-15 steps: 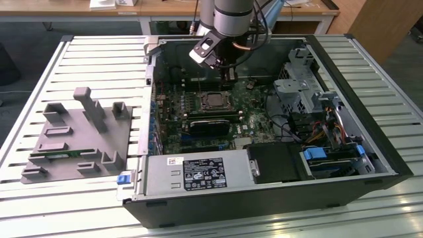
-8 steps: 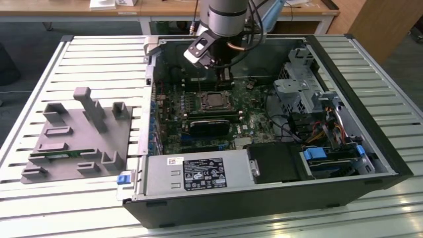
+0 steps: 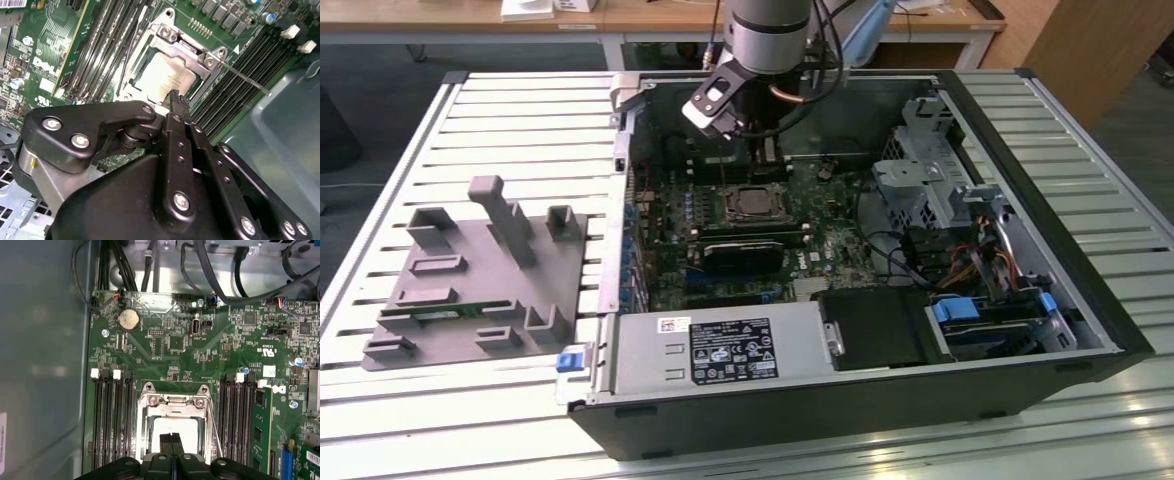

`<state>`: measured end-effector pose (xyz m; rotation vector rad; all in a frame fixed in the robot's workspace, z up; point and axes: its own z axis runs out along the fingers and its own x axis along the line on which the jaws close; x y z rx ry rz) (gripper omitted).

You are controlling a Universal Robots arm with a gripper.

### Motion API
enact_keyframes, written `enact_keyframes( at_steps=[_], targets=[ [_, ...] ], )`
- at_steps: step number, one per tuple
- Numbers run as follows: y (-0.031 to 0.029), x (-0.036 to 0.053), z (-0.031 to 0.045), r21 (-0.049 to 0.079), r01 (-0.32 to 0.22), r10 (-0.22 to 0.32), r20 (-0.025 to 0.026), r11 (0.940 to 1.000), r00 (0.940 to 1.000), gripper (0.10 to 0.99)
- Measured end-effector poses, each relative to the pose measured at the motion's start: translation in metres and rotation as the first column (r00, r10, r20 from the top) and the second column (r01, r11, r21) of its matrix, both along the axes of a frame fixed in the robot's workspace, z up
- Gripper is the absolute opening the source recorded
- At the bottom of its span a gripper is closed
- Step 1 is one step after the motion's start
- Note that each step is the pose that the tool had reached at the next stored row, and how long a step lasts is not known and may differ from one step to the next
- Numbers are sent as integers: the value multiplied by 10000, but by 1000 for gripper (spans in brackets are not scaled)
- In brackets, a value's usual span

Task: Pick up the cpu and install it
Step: 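Install the first cpu locking lever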

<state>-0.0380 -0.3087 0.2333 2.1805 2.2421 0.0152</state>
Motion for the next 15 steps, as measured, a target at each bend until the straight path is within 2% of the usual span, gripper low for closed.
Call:
enact_keyframes(
  at_steps=[6, 15],
  targets=[
    [0, -37, 0, 0, 1, -1, 0, 10000, 10000, 106],
    [-3, -39, 8, 1, 0, 0, -1, 10000, 10000, 106]
  ],
)
